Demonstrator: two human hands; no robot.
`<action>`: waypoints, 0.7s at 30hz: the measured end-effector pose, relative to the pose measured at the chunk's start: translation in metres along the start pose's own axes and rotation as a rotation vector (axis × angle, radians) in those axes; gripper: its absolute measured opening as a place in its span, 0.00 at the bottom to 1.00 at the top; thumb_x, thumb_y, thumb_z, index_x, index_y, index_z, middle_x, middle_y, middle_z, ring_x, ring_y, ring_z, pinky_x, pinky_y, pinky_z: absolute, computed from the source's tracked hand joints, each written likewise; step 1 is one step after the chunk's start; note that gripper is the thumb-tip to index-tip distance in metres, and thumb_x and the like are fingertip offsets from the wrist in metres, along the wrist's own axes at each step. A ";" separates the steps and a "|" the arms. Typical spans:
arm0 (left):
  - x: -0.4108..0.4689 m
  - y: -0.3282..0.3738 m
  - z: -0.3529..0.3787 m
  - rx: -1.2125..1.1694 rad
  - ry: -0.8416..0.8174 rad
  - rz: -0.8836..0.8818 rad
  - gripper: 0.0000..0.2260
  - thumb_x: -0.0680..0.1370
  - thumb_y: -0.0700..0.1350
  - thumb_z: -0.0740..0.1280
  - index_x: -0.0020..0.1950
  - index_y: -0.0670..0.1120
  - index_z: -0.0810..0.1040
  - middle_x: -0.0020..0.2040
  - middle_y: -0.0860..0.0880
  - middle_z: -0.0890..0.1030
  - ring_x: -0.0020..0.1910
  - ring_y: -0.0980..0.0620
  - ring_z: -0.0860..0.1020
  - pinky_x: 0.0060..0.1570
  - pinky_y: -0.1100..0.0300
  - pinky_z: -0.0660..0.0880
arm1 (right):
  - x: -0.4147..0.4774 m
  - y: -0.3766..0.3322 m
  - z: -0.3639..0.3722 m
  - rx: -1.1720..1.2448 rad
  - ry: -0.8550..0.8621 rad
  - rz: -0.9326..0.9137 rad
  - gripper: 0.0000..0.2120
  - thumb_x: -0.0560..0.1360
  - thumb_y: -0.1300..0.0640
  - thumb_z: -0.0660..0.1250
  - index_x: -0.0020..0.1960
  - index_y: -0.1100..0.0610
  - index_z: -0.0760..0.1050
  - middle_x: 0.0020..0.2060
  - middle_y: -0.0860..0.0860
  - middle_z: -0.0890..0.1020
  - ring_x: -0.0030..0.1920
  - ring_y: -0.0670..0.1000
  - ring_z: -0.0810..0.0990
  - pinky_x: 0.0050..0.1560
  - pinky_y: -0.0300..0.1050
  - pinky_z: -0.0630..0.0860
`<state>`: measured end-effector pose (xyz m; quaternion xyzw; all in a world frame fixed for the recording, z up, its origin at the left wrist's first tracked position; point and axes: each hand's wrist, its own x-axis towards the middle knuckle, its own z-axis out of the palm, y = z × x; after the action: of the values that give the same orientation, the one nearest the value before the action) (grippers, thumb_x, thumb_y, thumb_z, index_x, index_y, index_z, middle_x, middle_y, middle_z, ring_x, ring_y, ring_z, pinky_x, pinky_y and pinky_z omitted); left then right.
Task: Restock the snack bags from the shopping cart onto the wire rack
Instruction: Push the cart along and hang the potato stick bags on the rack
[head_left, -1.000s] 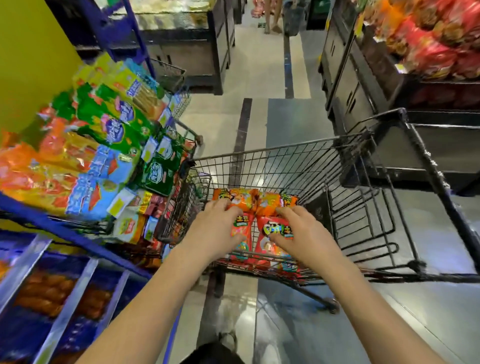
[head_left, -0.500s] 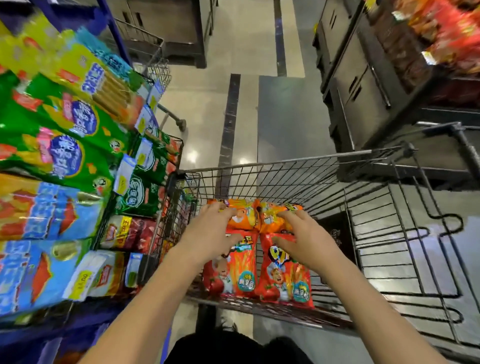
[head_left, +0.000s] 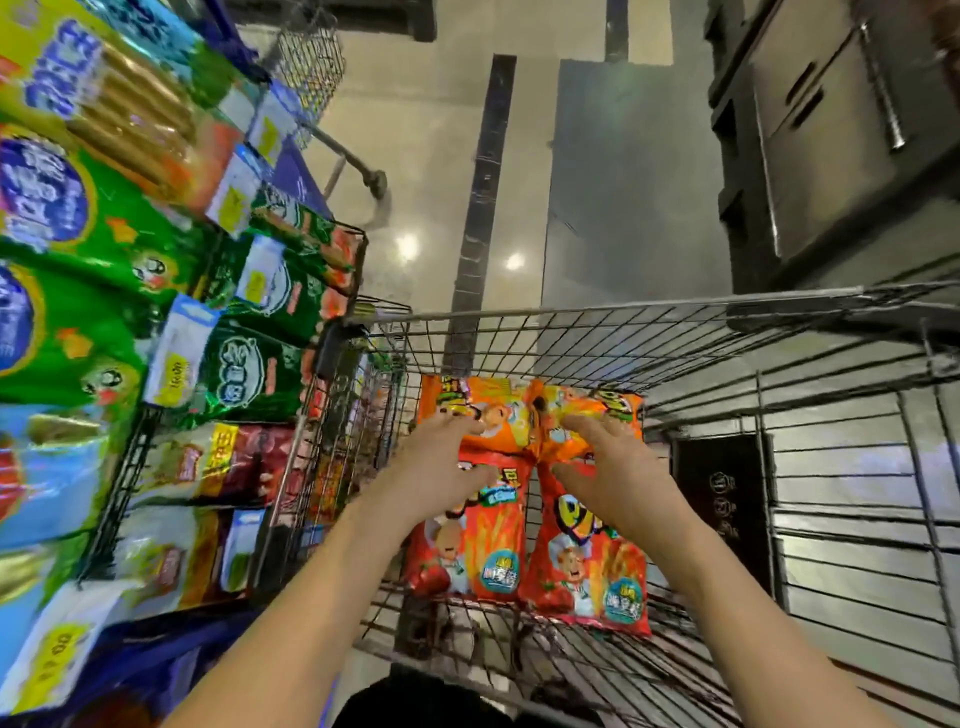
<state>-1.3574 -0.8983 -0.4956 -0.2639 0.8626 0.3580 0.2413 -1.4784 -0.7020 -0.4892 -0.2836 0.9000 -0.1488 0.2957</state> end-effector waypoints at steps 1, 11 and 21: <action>0.010 -0.005 0.007 -0.076 -0.001 -0.036 0.30 0.78 0.60 0.71 0.78 0.53 0.68 0.77 0.48 0.67 0.76 0.47 0.67 0.74 0.48 0.66 | 0.006 0.005 0.004 0.013 -0.009 0.005 0.30 0.79 0.45 0.70 0.78 0.49 0.67 0.73 0.52 0.71 0.72 0.56 0.72 0.67 0.54 0.75; 0.107 -0.031 0.080 -1.310 0.105 -0.575 0.16 0.79 0.52 0.73 0.60 0.47 0.74 0.66 0.44 0.75 0.62 0.48 0.77 0.55 0.55 0.78 | 0.047 0.056 0.049 0.202 -0.067 0.049 0.26 0.79 0.44 0.70 0.75 0.45 0.69 0.68 0.49 0.74 0.66 0.50 0.75 0.58 0.40 0.71; 0.166 -0.030 0.109 -1.662 0.192 -0.745 0.12 0.83 0.46 0.68 0.65 0.46 0.73 0.67 0.42 0.74 0.71 0.42 0.71 0.73 0.49 0.70 | 0.072 0.077 0.073 0.335 -0.063 0.156 0.24 0.78 0.45 0.70 0.73 0.44 0.70 0.65 0.49 0.75 0.64 0.49 0.76 0.59 0.42 0.72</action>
<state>-1.4372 -0.8822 -0.6787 -0.6424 0.2030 0.7390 0.0007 -1.5135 -0.6918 -0.6122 -0.1643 0.8723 -0.2641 0.3772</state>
